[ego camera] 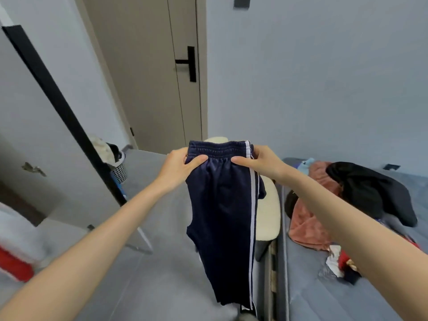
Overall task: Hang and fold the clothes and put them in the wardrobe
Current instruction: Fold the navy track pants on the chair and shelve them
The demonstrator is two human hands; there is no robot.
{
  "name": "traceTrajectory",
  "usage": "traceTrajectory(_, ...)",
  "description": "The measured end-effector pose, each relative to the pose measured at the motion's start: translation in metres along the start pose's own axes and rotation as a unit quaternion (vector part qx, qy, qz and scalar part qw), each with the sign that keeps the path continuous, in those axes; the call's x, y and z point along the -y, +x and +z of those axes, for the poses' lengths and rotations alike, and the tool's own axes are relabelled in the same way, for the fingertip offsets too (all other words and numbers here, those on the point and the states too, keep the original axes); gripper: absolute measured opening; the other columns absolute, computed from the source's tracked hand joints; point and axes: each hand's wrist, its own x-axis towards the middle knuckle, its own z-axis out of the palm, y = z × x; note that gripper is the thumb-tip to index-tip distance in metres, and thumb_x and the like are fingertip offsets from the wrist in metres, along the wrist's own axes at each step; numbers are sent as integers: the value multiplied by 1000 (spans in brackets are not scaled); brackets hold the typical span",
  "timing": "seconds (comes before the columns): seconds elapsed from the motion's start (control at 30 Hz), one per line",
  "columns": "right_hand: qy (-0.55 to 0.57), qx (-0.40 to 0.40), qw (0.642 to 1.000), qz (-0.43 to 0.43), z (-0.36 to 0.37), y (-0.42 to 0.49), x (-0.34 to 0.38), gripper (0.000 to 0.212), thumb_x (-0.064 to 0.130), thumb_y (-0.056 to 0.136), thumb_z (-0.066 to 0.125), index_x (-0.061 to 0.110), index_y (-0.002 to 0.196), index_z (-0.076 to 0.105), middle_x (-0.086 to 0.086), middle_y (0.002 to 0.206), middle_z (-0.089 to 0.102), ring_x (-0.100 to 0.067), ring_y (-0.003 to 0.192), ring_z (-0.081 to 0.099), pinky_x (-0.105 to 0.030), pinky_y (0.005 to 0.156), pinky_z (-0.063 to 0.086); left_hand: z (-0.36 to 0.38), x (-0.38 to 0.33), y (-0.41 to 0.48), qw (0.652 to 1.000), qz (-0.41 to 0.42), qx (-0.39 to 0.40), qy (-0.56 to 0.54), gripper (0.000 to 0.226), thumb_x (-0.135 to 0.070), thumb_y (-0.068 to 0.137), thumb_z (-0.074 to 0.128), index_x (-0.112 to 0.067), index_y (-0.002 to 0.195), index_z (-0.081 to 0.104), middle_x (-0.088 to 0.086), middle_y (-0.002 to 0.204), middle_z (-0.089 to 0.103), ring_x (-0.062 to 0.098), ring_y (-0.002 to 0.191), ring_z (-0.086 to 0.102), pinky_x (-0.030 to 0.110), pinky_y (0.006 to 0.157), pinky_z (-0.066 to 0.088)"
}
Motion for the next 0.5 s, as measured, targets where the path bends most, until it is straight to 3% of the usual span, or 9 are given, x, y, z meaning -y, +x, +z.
traceTrajectory(0.07, -9, -22, 1000, -11, -30, 15, -15, 5, 30, 88, 68, 26, 90, 70, 20, 74, 68, 4, 70, 63, -7, 61, 45, 28, -3, 36, 1000, 7, -1, -1, 9, -33, 89, 64, -31, 81, 67, -14, 70, 68, 2, 64, 52, 17, 60, 42)
traceTrajectory(0.17, -50, -30, 998, -28, -79, 45, -36, 24, 25, 92, 63, 12, 113, 65, 22, 75, 67, 5, 67, 61, -10, 62, 45, 68, -11, 91, 1000, 14, -4, -2, 14, -37, 87, 65, -37, 73, 63, -21, 57, 61, -6, 53, 49, 8, 50, 36)
traceTrajectory(0.23, -79, -31, 996, -23, -111, 67, -51, 29, 26, 93, 62, 11, 118, 62, 8, 97, 72, -8, 87, 67, -23, 76, 52, 90, -16, 126, 1000, 17, 5, 5, 12, -39, 87, 64, -33, 76, 64, -20, 57, 61, -8, 53, 50, 8, 48, 36)
traceTrajectory(0.27, -89, -36, 995, -18, -125, 78, -58, 30, 26, 93, 62, 12, 120, 61, 1, 107, 71, -14, 98, 66, -25, 85, 52, 100, -20, 142, 1000, 20, 12, 8, 12, -40, 88, 64, -35, 77, 63, -22, 58, 61, -9, 54, 51, 7, 48, 36)
traceTrajectory(0.33, -94, -42, 995, -15, -152, 99, -71, 29, 22, 93, 62, 12, 120, 60, -4, 112, 69, -18, 102, 64, -25, 90, 48, 119, -25, 175, 999, 27, 20, 10, 7, -39, 88, 63, -35, 82, 63, -25, 60, 61, -13, 58, 54, 6, 49, 36)
traceTrajectory(0.43, -75, -52, 996, 9, -181, 131, -89, 17, 10, 90, 64, 17, 105, 60, 0, 91, 65, -14, 81, 59, -20, 70, 52, 143, -26, 222, 999, 28, 21, 17, 12, -38, 89, 63, -27, 94, 65, -20, 77, 65, -6, 68, 58, 7, 54, 39)
traceTrajectory(0.5, -52, -62, 996, 37, -194, 153, -100, 25, -1, 88, 62, 18, 102, 56, 3, 82, 58, -12, 73, 56, -20, 57, 55, 156, -20, 250, 999, 26, 31, 15, 16, -36, 90, 63, -25, 101, 65, -16, 88, 67, -3, 78, 61, 7, 62, 43)
